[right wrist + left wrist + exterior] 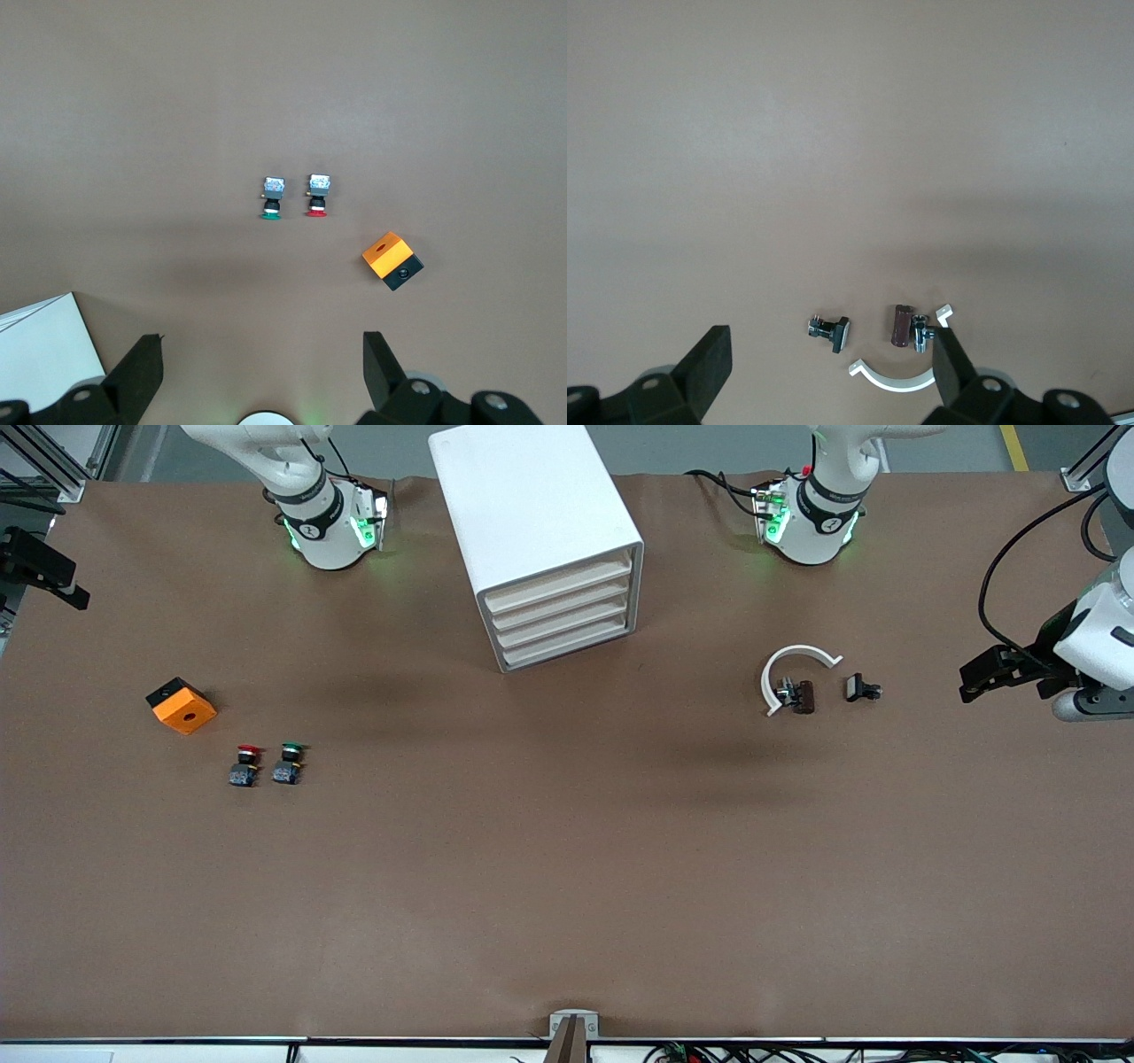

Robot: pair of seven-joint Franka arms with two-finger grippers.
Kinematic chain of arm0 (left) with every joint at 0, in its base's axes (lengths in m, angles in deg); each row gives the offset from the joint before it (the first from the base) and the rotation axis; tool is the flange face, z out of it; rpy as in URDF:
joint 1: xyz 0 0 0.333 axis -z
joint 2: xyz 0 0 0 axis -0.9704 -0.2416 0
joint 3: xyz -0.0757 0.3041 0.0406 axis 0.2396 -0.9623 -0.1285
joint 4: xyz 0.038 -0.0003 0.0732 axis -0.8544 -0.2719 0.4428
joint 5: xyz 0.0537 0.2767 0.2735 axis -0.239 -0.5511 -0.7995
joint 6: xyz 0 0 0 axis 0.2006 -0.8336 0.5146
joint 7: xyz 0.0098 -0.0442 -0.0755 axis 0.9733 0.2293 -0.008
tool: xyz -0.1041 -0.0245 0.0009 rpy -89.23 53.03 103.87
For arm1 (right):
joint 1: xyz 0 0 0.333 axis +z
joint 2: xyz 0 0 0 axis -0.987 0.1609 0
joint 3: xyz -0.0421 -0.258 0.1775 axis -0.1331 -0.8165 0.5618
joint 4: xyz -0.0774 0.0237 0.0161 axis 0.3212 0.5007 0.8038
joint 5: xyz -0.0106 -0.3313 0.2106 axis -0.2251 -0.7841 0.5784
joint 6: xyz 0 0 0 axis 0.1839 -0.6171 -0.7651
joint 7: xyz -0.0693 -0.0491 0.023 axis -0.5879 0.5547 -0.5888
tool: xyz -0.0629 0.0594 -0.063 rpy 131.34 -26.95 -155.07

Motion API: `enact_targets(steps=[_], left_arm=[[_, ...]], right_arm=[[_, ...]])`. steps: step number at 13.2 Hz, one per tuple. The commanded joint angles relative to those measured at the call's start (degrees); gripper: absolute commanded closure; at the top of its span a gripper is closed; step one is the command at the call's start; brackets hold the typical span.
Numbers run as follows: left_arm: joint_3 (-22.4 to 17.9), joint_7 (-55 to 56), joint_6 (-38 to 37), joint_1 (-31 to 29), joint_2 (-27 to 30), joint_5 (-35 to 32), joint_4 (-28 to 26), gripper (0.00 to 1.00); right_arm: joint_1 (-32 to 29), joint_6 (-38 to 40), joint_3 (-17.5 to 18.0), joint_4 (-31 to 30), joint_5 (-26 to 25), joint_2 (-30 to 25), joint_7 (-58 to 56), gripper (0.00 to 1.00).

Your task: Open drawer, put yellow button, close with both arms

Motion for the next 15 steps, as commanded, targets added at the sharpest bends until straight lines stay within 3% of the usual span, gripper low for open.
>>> enact_targets(steps=[1,15], left_arm=[[-0.7,0.2,-0.8,0.6,-0.6,0.8,2.3,0.00],[-0.4,-0.1,-6.7,0.5,0.7,1.0,9.1,0.00]], right_arm=[[0.0,0.5,0.0,-0.2,-0.3,-0.9,-0.4,0.00],[-0.5,1.5,-0.4,-0.1,-0.6,-1.1,-0.6,0.00]])
